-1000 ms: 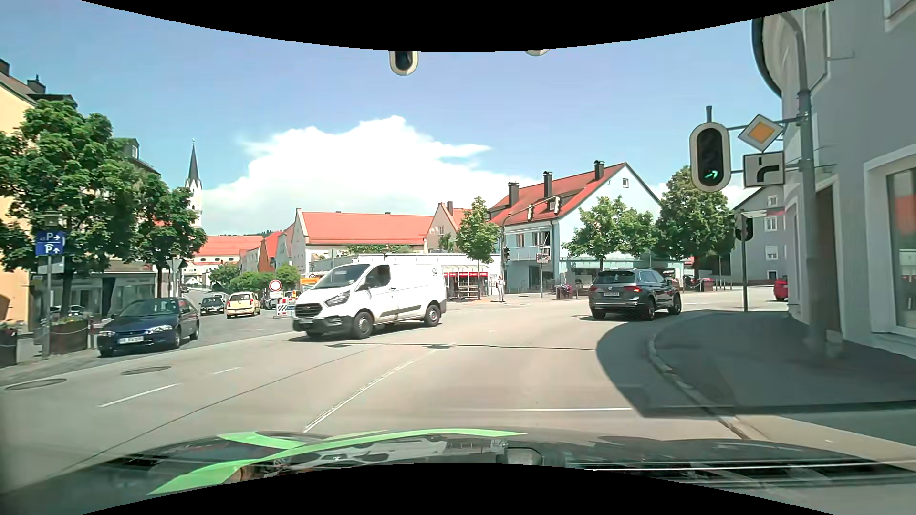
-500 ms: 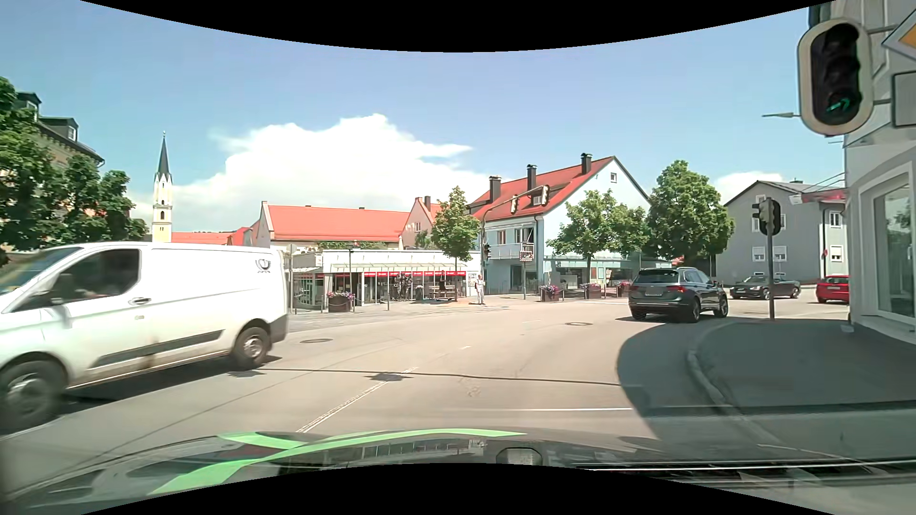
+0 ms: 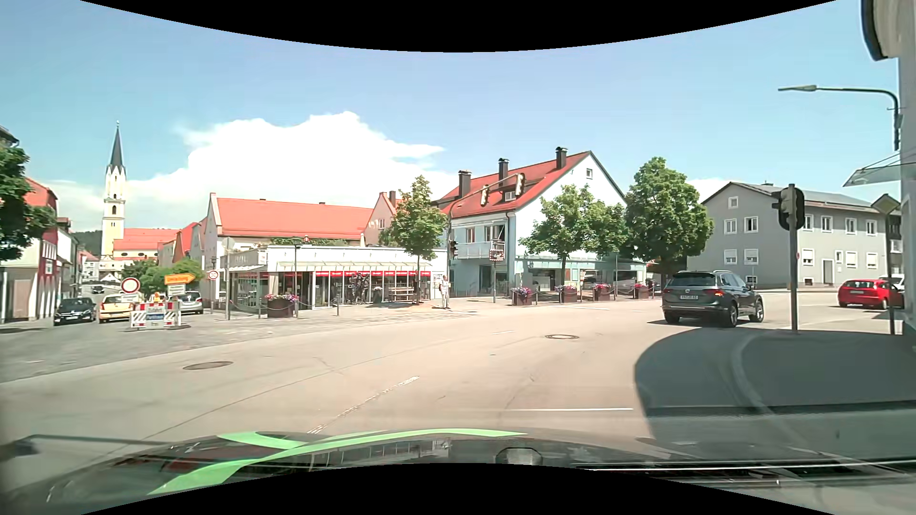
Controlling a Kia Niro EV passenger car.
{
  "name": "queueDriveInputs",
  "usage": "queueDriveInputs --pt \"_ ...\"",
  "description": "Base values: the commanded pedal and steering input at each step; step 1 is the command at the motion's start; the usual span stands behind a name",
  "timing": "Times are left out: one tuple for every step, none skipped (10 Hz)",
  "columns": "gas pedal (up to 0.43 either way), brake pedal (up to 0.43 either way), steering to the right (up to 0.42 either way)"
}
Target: Follow the waypoints while adhering to traffic rules and regulations
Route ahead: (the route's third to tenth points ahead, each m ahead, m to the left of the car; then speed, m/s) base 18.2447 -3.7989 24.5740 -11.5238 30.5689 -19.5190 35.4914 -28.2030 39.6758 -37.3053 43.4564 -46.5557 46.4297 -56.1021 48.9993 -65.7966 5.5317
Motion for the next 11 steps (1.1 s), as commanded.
queueDriveInputs --pt "0.039 0.0 0.164" --pt "0.039 0.0 0.181" --pt "0.047 0.0 0.19" --pt "0.047 0.0 0.194" --pt "0.047 0.0 0.196" --pt "0.047 0.0 0.202" --pt "0.047 0.0 0.211" --pt "0.047 0.0 0.218" --pt "0.059 0.0 0.221" --pt "0.059 0.0 0.224" --pt "0.087 0.0 0.226"
